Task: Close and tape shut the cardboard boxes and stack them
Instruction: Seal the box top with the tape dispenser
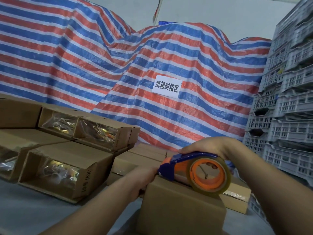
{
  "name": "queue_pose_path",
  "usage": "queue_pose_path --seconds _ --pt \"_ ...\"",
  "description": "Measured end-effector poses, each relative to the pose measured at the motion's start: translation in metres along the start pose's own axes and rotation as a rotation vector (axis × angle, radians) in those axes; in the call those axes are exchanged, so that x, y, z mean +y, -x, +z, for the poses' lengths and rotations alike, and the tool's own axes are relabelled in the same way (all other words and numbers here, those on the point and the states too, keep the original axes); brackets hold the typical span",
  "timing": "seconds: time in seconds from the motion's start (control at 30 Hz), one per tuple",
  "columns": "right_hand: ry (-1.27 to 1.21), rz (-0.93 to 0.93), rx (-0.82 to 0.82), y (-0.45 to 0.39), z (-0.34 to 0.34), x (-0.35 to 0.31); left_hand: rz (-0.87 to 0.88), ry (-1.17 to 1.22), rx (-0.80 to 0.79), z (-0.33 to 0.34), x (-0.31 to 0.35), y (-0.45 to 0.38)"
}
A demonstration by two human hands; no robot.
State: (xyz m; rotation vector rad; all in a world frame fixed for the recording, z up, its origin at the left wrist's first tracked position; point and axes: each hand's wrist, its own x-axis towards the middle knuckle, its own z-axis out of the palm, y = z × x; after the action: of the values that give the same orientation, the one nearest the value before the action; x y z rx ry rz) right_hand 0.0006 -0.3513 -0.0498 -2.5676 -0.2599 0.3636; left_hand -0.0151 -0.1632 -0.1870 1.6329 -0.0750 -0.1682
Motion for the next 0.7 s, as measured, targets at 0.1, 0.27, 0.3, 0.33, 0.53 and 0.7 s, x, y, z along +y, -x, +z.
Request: queue_pose_path --seconds 0.1,0.27,0.3,0.33,0.53,0.7 --pt "0.014 0.086 -0.166 0.007 -0.011 -0.004 0.043 -0.162 0.066 -0.003 0.003 -0.004" --pt "-0.069 0.186 -0.221 0.034 -0.043 0.037 0.079 -0.165 0.136 -0.004 0.001 -0.01" --pt "-0.066 0.19 -0.206 0.042 -0.05 0.049 0.086 -0.161 0.151 -0.003 0.001 -0.011" --pt "-0.065 0.193 -0.18 0.049 -0.055 0.062 0.095 -0.172 0.153 -0.002 0.0 -0.011" --pt "0.062 0.303 -0.029 0.058 -0.048 0.088 0.19 -0.306 0.111 0.002 0.01 -0.009" --pt "0.1 0.307 -0.035 0.055 -0.047 0.079 0.603 -0.818 0.254 0.016 0.028 0.008"
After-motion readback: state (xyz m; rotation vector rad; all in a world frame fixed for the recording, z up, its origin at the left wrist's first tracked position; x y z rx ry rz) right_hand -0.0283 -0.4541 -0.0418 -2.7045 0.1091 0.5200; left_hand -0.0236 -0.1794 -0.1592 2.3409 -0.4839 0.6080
